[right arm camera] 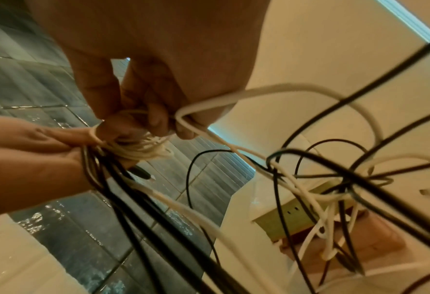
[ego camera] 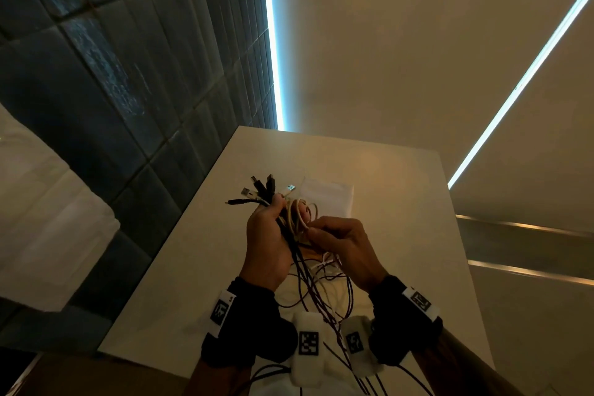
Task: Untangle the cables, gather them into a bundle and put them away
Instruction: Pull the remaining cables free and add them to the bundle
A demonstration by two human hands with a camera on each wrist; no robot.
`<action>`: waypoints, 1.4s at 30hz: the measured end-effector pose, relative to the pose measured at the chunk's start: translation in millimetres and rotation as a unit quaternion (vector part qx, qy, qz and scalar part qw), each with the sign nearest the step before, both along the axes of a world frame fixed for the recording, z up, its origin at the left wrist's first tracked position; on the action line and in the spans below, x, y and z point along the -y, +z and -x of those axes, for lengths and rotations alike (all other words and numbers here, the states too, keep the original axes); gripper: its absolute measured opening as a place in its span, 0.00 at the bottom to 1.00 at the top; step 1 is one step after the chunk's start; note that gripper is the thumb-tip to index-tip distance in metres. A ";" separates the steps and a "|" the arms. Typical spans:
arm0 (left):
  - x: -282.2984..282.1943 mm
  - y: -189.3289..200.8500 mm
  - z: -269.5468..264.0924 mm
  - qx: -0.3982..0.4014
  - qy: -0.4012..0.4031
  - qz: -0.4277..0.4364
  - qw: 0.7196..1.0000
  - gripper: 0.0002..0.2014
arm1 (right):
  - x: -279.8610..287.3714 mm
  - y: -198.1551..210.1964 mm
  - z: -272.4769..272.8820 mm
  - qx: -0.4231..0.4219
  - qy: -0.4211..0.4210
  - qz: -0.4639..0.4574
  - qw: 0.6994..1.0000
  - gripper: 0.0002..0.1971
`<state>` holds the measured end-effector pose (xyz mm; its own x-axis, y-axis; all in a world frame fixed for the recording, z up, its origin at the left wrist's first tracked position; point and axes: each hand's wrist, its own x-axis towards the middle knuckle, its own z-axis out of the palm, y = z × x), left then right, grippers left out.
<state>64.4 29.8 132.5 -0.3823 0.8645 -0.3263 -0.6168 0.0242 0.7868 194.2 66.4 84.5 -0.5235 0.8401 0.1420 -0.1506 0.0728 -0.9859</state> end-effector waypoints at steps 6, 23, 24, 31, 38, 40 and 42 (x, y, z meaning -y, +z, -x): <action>-1.3 7.8 -1.8 0.050 0.011 -0.046 0.998 0.16 | -8.0 -17.7 -3.4 0.051 0.032 -0.012 0.998 0.17; -0.1 2.4 10.3 0.052 0.041 -0.066 0.996 0.14 | -24.0 -118.8 -23.5 0.179 -0.067 0.067 0.979 0.14; -0.3 2.3 10.1 0.050 0.042 -0.063 0.996 0.14 | -24.9 -121.7 -23.6 0.191 -0.071 0.069 0.977 0.14; -5.6 -6.6 14.3 -0.015 0.065 0.007 0.998 0.14 | -27.7 -87.7 -19.3 0.134 -0.182 0.088 0.970 0.10; -6.8 -10.5 2.8 -0.028 0.088 0.072 0.993 0.12 | -15.9 -21.2 -0.7 -0.003 -0.187 -0.016 0.982 0.06; -8.4 -10.6 -2.8 -0.048 0.083 0.087 0.992 0.12 | -8.8 -8.1 5.9 -0.020 -0.182 -0.050 0.982 0.04; -7.7 -11.3 -7.5 -0.073 0.063 0.098 0.991 0.13 | -2.0 -0.8 11.4 -0.026 -0.170 -0.069 0.983 0.04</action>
<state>71.9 37.4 121.3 -0.5385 0.7329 -0.4158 -0.5045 0.1148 0.8557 182.8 68.4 83.7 -0.2043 0.9359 0.2871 -0.1451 0.2611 -0.9544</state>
